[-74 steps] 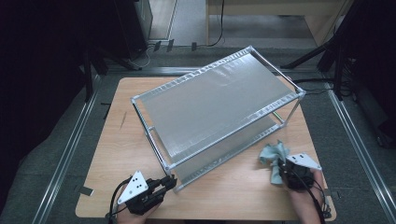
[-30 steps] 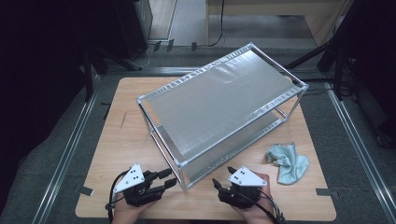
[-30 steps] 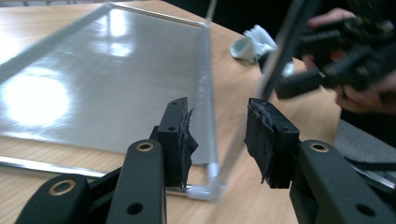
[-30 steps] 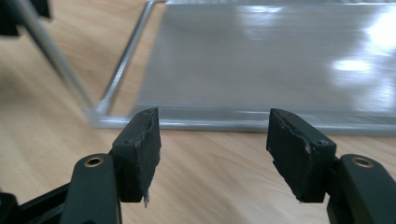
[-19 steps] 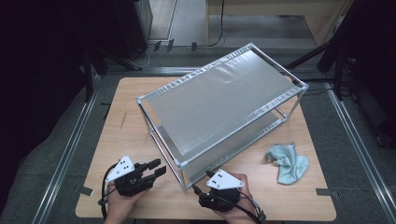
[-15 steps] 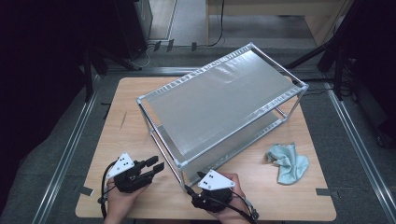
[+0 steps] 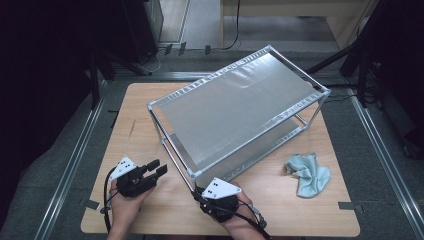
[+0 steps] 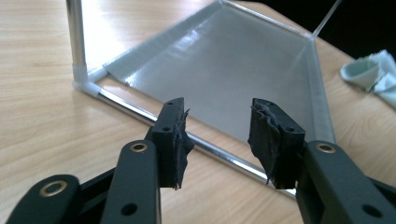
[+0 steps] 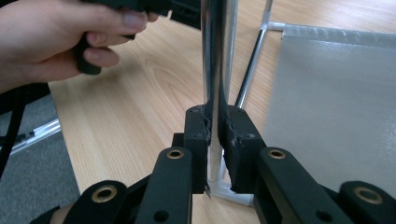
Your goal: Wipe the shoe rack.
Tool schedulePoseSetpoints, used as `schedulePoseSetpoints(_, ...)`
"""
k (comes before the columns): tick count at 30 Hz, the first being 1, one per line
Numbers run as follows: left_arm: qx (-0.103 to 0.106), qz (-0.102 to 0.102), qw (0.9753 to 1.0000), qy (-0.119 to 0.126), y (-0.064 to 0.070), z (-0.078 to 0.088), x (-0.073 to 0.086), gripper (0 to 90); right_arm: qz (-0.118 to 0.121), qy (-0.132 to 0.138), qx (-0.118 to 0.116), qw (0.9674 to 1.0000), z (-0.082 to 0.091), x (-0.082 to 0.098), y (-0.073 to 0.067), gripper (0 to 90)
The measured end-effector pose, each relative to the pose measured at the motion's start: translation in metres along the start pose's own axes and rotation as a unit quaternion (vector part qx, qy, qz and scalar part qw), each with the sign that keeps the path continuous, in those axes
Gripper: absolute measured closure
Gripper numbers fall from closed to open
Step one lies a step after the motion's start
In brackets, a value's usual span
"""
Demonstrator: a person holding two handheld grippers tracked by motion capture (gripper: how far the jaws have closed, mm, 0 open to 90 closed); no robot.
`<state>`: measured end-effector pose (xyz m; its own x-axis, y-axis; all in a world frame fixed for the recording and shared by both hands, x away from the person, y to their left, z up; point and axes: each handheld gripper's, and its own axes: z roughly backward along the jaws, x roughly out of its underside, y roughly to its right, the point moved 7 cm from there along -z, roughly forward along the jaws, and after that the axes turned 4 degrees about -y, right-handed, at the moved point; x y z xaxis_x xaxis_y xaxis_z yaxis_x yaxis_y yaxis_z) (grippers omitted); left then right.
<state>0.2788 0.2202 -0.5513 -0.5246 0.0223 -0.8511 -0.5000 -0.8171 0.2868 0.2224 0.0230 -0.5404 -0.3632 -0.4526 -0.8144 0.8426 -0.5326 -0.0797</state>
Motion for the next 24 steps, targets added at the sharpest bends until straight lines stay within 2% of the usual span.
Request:
schedulePoseSetpoints(3, -0.007, -0.004, 1.0, -0.001, -0.004, -0.003, -0.005, 54.1, 0.003, -0.003, -0.002, 1.0, 0.005, 0.002, 0.004, 81.6)
schedulePoseSetpoints(14, -0.031, 0.018, 0.9993, -0.012, -0.022, -0.021, -0.011, 52.8, 0.012, -0.008, -0.012, 0.9998, 0.032, 0.02, 0.019, 81.7)
schedulePoseSetpoints(17, -0.039, 0.019, 0.999, -0.012, -0.025, -0.029, -0.017, 51.8, 0.019, -0.009, -0.021, 0.9996, 0.039, 0.024, 0.021, 81.6)
schedulePoseSetpoints(19, -0.053, 0.014, 0.9984, -0.014, -0.026, -0.036, -0.022, 51.4, 0.023, -0.01, -0.027, 0.9993, 0.042, 0.027, 0.021, 81.6)
schedulePoseSetpoints(21, -0.065, 0.018, 0.9976, -0.014, -0.029, -0.044, -0.028, 51.3, 0.029, -0.012, -0.033, 0.999, 0.047, 0.03, 0.021, 81.7)
schedulePoseSetpoints(24, -0.073, 0.017, 0.9971, -0.015, -0.031, -0.054, -0.037, 52.0, 0.036, -0.011, -0.035, 0.9987, 0.053, 0.035, 0.022, 81.9)
